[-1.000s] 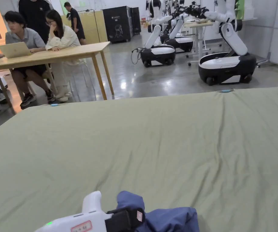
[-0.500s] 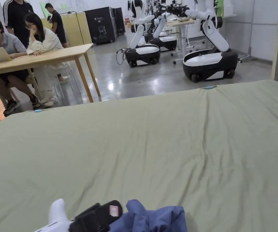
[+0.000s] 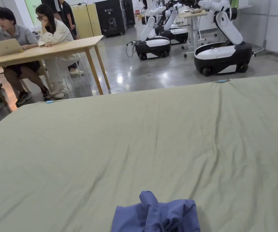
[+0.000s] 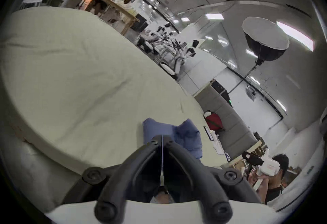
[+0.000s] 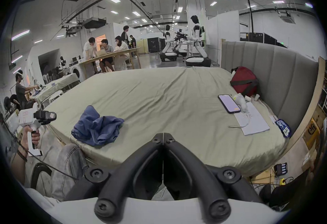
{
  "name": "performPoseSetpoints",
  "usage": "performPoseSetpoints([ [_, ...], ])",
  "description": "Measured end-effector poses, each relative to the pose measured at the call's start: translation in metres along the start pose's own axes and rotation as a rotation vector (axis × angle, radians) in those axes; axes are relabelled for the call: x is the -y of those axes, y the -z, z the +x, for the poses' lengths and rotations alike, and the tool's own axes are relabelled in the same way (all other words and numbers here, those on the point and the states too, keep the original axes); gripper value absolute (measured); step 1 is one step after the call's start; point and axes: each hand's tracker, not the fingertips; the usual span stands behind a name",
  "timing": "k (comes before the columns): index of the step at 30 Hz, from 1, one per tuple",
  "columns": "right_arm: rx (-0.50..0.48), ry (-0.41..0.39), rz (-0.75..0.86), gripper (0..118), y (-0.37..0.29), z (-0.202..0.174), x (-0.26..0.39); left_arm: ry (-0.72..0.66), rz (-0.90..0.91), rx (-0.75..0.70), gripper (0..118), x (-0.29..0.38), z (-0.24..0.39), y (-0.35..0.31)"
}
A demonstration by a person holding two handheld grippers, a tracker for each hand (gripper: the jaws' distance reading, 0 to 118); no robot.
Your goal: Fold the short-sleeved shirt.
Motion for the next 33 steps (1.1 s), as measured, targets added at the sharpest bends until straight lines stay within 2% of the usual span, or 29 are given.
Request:
performPoseSetpoints([
  [7,-0.007,-0.007,0.025,0,-0.014,-0.005,0.000,0.084,-0.200,0.104,0,0.000,0.035,0.106],
  [11,0.007,0.020,0.048,0,-0.027,-0.003,0.002,0.137,-0.349,0.021,0,0.026,0.054,0.182],
  [13,0.018,0.033,0.052,0,-0.033,-0.001,0.005,0.144,-0.408,0.062,0,0.040,0.067,0.209],
  [16,0.033,0.047,0.040,0,-0.036,0.000,0.010,0.188,-0.432,0.063,0,0.054,0.084,0.233],
  [21,-0.018,0.053,-0.008,0,-0.023,-0.009,0.017,0.193,-0.441,0.071,0,0.057,0.101,0.236],
  [23,-0.074,0.057,-0.023,0,-0.008,-0.010,0.024,0.195,-0.438,0.072,0,0.053,0.103,0.227],
  [26,-0.217,0.065,-0.036,0,0.027,-0.030,0.014,0.145,-0.380,0.133,0,0.044,0.109,0.189],
  [29,-0.377,0.039,-0.044,0,0.070,-0.063,-0.002,0.129,-0.296,0.126,0,0.029,0.092,0.147],
  [33,-0.561,0.052,-0.112,0,0.140,-0.110,-0.012,0.120,-0.200,0.082,0,0.012,0.074,0.091],
])
